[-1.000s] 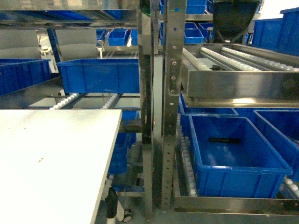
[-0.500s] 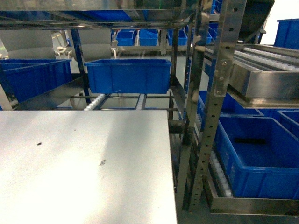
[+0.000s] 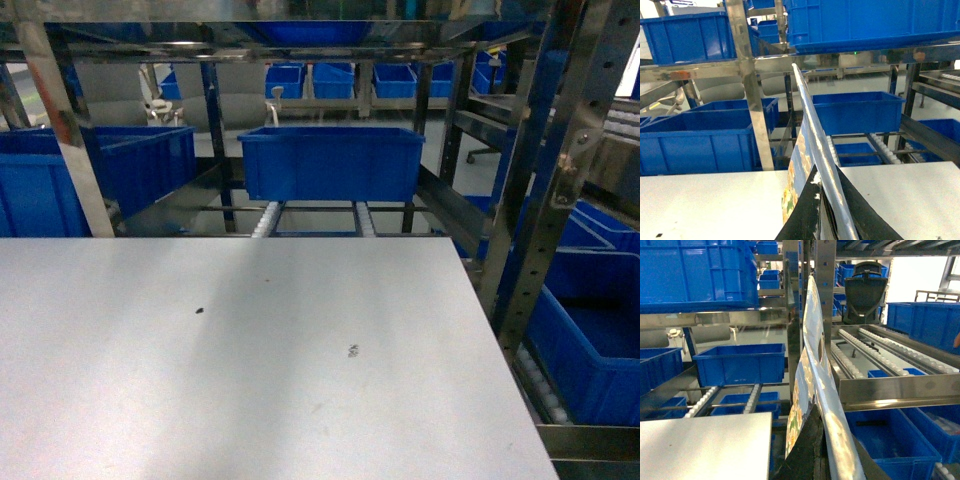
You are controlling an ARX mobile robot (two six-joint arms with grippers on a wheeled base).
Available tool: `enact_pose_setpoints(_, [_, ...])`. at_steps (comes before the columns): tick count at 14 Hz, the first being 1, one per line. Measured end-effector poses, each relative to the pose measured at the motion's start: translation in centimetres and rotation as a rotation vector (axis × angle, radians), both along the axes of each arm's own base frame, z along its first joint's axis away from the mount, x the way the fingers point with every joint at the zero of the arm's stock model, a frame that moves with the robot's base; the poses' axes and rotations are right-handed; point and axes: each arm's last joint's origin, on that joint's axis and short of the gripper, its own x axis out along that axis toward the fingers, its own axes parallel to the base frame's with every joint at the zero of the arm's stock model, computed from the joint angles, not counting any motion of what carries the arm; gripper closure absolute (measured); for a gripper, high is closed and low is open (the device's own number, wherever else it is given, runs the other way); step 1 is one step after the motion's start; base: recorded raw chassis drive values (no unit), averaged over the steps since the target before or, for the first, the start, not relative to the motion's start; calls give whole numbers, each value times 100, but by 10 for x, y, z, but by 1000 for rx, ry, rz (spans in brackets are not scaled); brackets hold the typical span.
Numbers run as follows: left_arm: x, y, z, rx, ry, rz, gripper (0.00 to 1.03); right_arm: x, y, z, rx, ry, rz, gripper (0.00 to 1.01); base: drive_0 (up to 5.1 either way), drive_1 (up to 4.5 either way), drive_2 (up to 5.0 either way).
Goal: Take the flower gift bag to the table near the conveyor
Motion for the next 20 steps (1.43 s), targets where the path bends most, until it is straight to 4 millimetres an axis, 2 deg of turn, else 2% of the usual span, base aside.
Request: enact_pose_setpoints(20, [0, 0, 0, 0, 0, 0, 99, 0, 0, 0, 0, 0, 0, 99, -499, 243, 243])
